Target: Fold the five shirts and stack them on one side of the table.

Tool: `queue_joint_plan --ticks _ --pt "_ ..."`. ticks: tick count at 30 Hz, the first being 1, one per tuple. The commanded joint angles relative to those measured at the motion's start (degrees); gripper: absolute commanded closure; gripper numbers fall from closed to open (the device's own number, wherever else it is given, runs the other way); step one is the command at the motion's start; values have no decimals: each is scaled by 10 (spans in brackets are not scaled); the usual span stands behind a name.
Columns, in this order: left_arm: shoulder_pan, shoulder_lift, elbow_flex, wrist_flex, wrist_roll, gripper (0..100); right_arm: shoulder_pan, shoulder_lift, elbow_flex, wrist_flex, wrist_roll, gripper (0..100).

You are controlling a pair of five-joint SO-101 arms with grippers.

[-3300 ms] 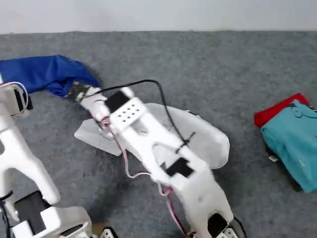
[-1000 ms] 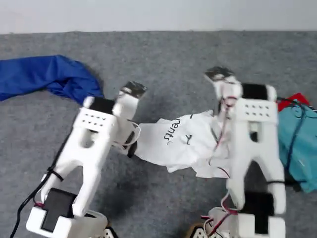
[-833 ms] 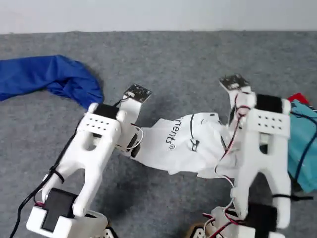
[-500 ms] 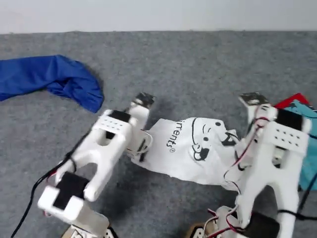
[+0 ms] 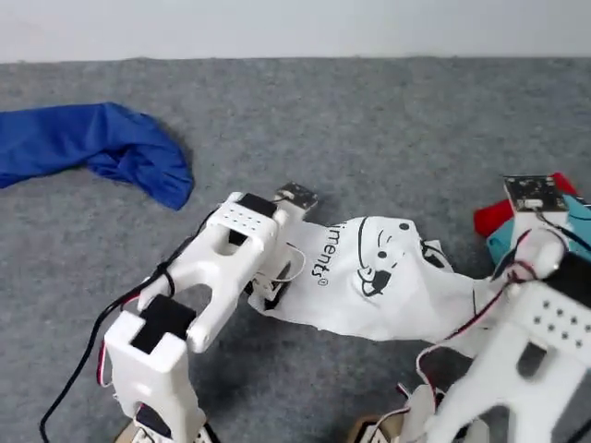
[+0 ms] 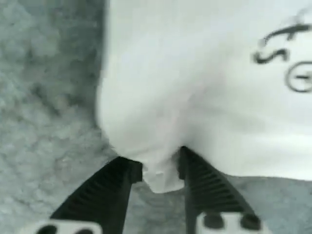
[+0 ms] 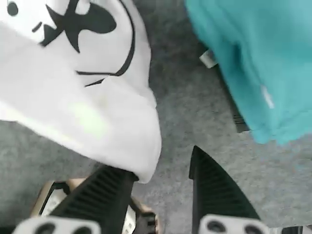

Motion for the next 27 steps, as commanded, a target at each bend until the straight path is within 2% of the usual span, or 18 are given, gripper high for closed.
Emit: queue_joint_plan --ticks 1,11,15,21,27 --pt "15 33 -1 7 4 983 6 -64 -5 11 4 837" --pt "11 35 -28 57 -30 986 23 -89 0 31 4 836" --pt "11 35 -29 57 -33 987 125 -88 40 31 36 834" --pt "11 47 -22 26 -33 987 322 -88 98 31 171 834" --pt "12 49 -20 18 -33 987 400 -93 187 31 258 834"
